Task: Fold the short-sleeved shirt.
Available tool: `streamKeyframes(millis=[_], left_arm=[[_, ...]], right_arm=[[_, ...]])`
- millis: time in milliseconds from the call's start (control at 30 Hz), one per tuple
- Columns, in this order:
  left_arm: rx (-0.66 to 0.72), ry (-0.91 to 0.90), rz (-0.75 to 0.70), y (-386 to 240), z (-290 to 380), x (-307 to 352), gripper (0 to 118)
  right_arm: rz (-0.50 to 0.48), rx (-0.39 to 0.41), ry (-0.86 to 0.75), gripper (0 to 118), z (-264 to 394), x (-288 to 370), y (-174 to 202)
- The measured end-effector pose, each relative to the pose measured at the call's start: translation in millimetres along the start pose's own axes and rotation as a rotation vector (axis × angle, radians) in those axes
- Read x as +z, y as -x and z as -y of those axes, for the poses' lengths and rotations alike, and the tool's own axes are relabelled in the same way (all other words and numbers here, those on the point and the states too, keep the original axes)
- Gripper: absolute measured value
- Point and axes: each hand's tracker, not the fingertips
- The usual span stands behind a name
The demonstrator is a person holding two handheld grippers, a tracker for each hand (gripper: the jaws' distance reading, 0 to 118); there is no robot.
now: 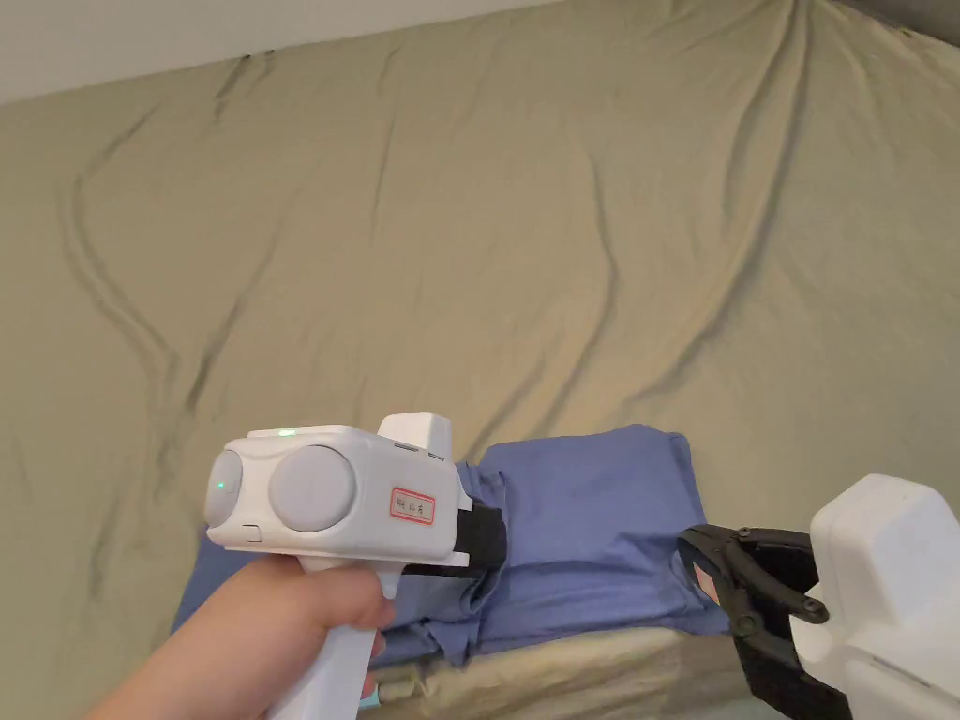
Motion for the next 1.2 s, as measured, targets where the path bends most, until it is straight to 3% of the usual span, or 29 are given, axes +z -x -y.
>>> streamKeyframes(millis=[100,200,267,300,333,367,400,433,500,567,600,633,700,767,800,833,900,967,1067,1133,1200], left_arm=[[0.056,-0.078,0.191,26.1,9.8,43.9,0],[0.116,-0.129,0.185,84.1,32.2,82.4,0],[0.238,-0.160,0.201,134.0,49.6,103.1,5],[0.308,-0.225,0.248,161.4,60.3,112.9,18],[0.378,-0.255,0.316,190.5,71.0,116.9,46],[0.408,-0.245,0.377,213.6,77.4,117.7,94],[0.456,-0.219,0.373,233.7,83.4,116.9,118],[0.487,-0.213,0.347,249.8,88.5,114.2,118],[0.505,-0.266,0.402,274.5,93.5,105.3,116],[0.575,-0.263,0.360,287.3,94.5,87.5,111],[0.592,-0.234,0.415,288.2,94.6,72.0,104],[0.600,-0.193,0.467,289.6,96.2,60.0,104],[0.490,-0.211,0.553,272.0,87.1,47.8,98],[0.388,-0.184,0.464,258.1,79.1,35.6,70],[0.405,-0.182,0.457,256.5,74.6,29.3,45],[0.458,-0.119,0.441,259.4,71.3,17.5,13],[0.465,-0.149,0.493,268.3,74.3,19.1,9],[0.330,-0.145,0.382,255.7,69.9,32.8,9],[0.290,-0.115,0.270,245.1,69.1,57.0,8],[0.245,-0.122,0.251,240.1,67.9,74.4,8],[0.284,-0.151,0.255,242.4,66.1,95.5,8]], right_arm=[[0.007,-0.020,-0.002,1,-1.1,-0.1,-4.4],[0.005,-0.037,0.001,1,-0.9,0.1,-4.1],[0.002,-0.031,0.007,1,1.0,0.6,-2.8],[0.000,-0.025,0.012,1,2.2,0.3,-1.9],[-0.003,-0.021,0.022,1,3.7,-2.2,-1.3],[0.000,-0.019,0.029,1,5.1,-5.4,-0.7],[0.015,-0.021,0.044,1,7.1,-9.5,-0.1],[0.029,-0.026,0.062,1,7.9,-13.6,0.0],[0.025,-0.041,0.073,1,8.8,-18.3,-0.5],[0.026,-0.048,0.077,1,9.4,-21.3,0.1],[0.030,-0.047,0.079,1,8.7,-22.9,0.9],[0.035,-0.046,0.082,1,7.9,-24.8,1.3],[0.043,-0.046,0.091,1,6.2,-29.7,0.4],[0.057,-0.040,0.102,1,5.8,-34.0,-2.0],[0.066,-0.039,0.107,1,5.6,-36.0,-3.6],[0.067,-0.038,0.110,1,5.4,-36.7,-5.0],[0.075,-0.041,0.110,1,4.2,-35.5,-7.8],[0.075,-0.048,0.105,1,2.8,-32.3,-8.6],[0.070,-0.051,0.114,1,-1.0,-29.1,-10.6],[0.073,-0.051,0.115,1,-2.1,-27.9,-12.8],[0.076,-0.052,0.117,1,-2.3,-26.7,-13.8]])
